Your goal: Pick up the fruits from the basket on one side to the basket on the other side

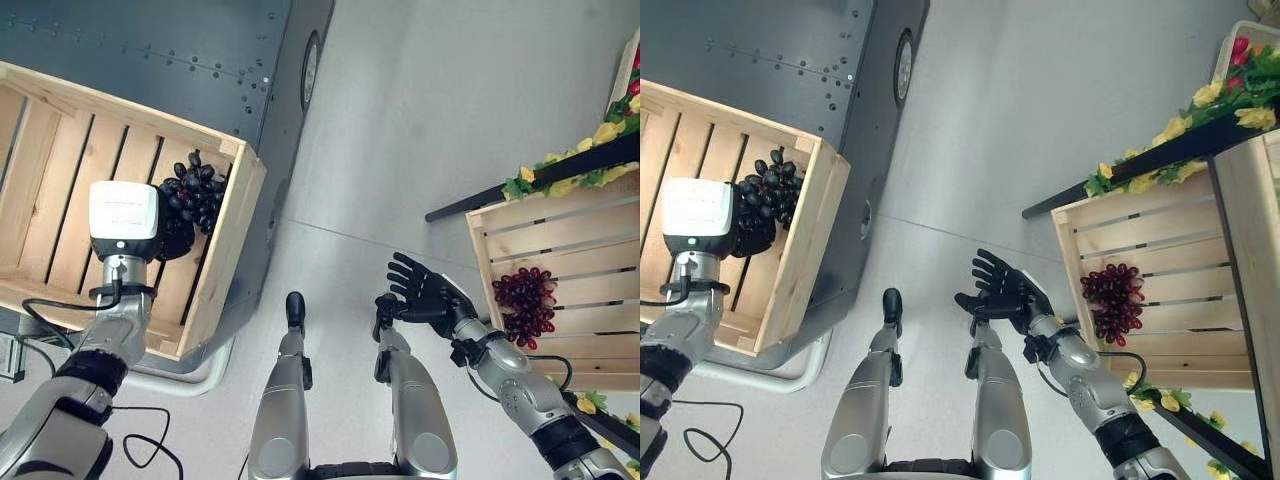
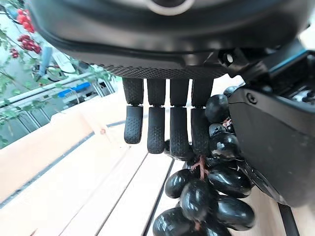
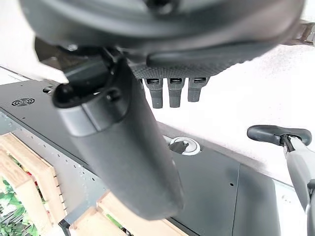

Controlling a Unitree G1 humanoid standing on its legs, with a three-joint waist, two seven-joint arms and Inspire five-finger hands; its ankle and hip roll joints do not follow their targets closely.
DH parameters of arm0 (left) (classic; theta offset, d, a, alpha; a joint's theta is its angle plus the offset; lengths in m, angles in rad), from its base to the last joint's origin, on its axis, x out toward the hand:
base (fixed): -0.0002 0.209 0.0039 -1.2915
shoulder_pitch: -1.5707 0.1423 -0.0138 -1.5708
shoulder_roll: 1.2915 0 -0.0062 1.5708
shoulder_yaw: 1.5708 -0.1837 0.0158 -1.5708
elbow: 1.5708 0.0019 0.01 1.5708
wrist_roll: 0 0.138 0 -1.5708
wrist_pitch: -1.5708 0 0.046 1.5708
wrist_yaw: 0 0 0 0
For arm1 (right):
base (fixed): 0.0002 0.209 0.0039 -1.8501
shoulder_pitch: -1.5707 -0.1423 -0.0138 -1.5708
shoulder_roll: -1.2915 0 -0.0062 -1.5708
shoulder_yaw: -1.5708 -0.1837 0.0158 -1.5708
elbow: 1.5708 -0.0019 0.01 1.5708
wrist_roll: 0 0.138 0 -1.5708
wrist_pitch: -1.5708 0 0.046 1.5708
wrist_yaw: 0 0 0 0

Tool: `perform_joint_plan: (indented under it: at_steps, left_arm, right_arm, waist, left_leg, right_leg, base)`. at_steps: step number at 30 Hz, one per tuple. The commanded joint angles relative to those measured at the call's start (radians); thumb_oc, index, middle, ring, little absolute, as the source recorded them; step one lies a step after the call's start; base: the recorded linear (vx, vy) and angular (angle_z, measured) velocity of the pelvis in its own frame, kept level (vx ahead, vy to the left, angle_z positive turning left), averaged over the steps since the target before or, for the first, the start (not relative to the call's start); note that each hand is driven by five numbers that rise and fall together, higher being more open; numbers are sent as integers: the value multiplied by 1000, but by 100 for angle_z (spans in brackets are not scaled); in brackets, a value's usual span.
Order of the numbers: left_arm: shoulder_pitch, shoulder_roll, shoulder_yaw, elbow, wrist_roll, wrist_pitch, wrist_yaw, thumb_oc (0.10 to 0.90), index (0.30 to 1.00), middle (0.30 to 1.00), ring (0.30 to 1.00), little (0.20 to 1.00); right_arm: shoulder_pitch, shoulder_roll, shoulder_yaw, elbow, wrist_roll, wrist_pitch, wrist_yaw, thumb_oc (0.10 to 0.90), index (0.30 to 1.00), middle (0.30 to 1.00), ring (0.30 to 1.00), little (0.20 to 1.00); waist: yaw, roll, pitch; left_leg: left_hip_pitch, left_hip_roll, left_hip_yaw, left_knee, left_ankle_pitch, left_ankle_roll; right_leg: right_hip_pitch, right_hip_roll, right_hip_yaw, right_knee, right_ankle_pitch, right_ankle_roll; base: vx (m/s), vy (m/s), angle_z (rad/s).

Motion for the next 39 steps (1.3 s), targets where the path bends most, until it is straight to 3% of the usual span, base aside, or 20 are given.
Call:
perform_joint_plan:
  at_steps: [1,16,28,34,39]
  left_arm:
    - [-51,58,141,-42,30,-1,140,400,300,300,300,300]
    - [192,82,285,-174,79,-34,220,400,300,300,300,300]
    - [299,80,344,-234,91,-51,238,400,300,300,300,300]
    - [357,76,376,-277,133,-74,235,400,300,300,300,300]
    - [383,90,387,-306,169,-136,219,400,300,300,300,300]
  right_arm:
    - [58,11,-30,-137,-5,-42,41,800,900,900,900,900]
    - [158,16,-62,-177,-16,-35,79,800,900,900,900,900]
    - [208,15,-66,-194,-8,-16,92,800,900,900,900,900]
    - [237,23,-64,-201,-9,-36,104,800,900,900,900,900]
    - [230,17,-55,-234,-76,-97,134,800,900,900,900,900]
  waist:
    - [20,9,-10]
    - [42,35,-98]
    - [50,57,-161]
    - [56,74,-211]
    - [66,86,-249]
  left_leg:
    - [3,-64,18,61,-61,6]
    - [140,-78,-30,-48,-49,-5]
    - [211,-87,-52,-115,-41,-11]
    - [250,-90,-66,-153,-34,-13]
    - [260,-93,-88,-153,-36,-18]
  right_leg:
    - [-19,1,-20,130,-53,51]
    - [124,-4,-48,51,-71,49]
    - [203,-12,-56,-2,-78,47]
    - [250,-18,-57,-41,-67,54]
    - [289,-22,-64,-69,-62,56]
  base:
    - [3,-52,4]
    - [24,-32,6]
    - [62,-7,4]
    - [75,-26,11]
    - [51,-58,10]
